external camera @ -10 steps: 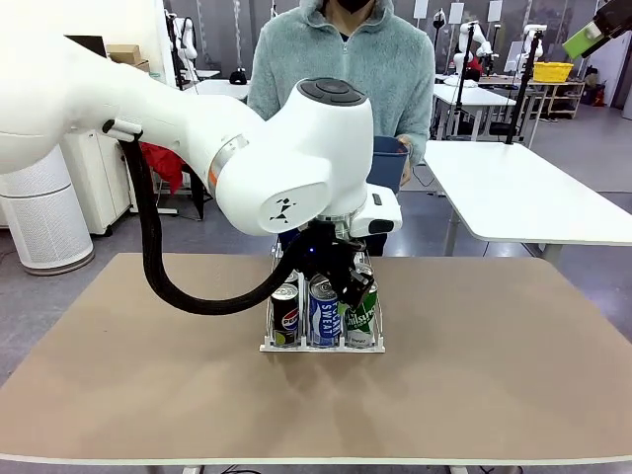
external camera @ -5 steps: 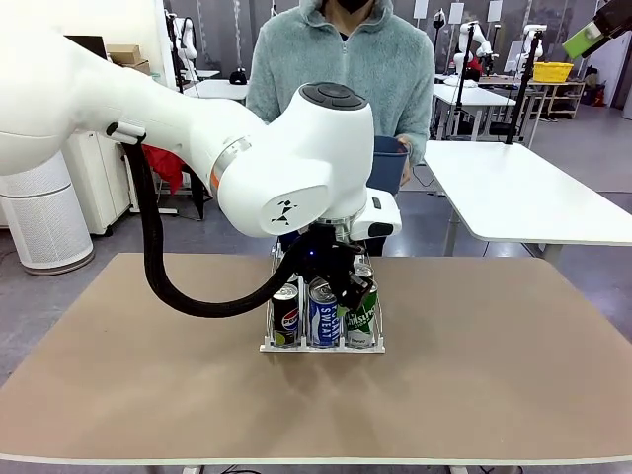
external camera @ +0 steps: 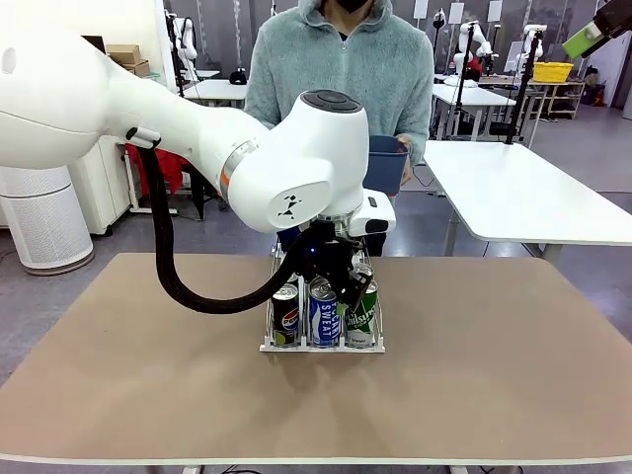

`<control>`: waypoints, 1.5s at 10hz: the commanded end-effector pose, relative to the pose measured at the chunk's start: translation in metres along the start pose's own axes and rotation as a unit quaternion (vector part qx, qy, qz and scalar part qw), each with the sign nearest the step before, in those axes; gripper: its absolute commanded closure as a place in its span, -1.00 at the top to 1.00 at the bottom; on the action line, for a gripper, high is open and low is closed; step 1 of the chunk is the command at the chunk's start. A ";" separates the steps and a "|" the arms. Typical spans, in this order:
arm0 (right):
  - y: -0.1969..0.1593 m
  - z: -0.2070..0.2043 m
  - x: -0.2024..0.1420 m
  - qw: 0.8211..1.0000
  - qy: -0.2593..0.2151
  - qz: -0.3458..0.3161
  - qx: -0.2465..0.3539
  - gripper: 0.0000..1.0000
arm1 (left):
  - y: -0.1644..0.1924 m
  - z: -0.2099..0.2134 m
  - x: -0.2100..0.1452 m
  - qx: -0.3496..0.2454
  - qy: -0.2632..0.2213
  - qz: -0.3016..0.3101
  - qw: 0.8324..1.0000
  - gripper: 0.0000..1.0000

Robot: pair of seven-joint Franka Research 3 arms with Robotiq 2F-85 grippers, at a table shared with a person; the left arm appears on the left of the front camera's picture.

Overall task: Fill the beverage cans into the dispenser.
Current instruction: Place the picked Ionic drink in the line of the Automatic Can Dispenser with the same cans.

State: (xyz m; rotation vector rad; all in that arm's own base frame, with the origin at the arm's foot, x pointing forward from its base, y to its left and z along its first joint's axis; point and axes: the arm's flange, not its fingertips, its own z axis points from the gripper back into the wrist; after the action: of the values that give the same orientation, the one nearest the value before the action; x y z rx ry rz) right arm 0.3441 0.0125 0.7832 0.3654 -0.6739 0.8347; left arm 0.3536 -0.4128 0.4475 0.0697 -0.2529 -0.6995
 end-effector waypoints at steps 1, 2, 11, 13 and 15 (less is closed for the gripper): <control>0.000 -0.001 -0.001 1.000 0.000 0.000 0.002 1.00 | 0.010 -0.004 0.009 -0.004 0.004 -0.008 1.000 0.15; 0.000 -0.001 -0.001 1.000 0.000 0.000 0.002 1.00 | 0.013 -0.009 0.014 -0.005 0.009 -0.002 1.000 0.15; 0.000 -0.001 -0.001 1.000 0.000 0.000 0.002 1.00 | 0.044 -0.030 0.044 0.024 -0.021 0.037 0.999 0.15; 0.000 -0.001 -0.001 1.000 0.000 0.000 0.002 1.00 | 0.049 -0.037 0.049 0.040 -0.032 0.048 0.998 0.15; 0.000 -0.001 -0.001 1.000 0.000 0.000 0.002 1.00 | 0.049 -0.044 0.051 0.037 -0.034 0.049 0.998 0.15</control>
State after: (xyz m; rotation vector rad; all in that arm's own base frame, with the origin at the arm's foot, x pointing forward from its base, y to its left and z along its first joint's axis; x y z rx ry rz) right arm 0.3441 0.0125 0.7832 0.3654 -0.6740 0.8347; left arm 0.4202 -0.4060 0.4234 0.0888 -0.2763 -0.6124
